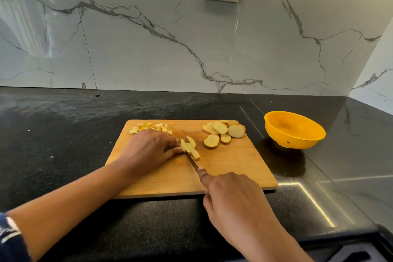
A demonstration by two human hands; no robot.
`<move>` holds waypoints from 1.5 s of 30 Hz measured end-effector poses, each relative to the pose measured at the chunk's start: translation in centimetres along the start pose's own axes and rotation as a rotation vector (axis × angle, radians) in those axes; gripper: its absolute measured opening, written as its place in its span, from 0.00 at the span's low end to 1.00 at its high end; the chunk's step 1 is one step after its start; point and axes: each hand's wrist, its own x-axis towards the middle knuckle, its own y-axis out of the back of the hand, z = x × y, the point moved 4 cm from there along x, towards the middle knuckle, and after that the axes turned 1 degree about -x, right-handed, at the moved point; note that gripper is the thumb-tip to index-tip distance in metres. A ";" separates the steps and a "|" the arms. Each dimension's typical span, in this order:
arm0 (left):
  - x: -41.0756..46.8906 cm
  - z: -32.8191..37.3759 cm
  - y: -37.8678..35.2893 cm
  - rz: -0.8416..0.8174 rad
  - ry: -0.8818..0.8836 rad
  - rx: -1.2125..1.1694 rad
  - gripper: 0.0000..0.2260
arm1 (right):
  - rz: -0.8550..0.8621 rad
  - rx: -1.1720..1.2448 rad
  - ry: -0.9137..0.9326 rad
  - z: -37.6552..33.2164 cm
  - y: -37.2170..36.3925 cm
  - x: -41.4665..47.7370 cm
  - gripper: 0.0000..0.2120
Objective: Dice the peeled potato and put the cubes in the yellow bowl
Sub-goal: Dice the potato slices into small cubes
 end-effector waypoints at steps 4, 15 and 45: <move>0.0 -0.1 0.1 0.002 0.013 -0.019 0.14 | 0.027 0.017 0.017 0.6 2.4 -1.8 0.24; 0.9 0.4 0.4 -0.177 -0.001 -0.174 0.37 | 0.449 0.205 -0.209 7.2 1.4 7.1 0.21; 5.6 -0.8 -0.2 -0.690 -0.097 -0.128 0.24 | 0.459 0.287 -0.227 8.6 -0.4 6.9 0.23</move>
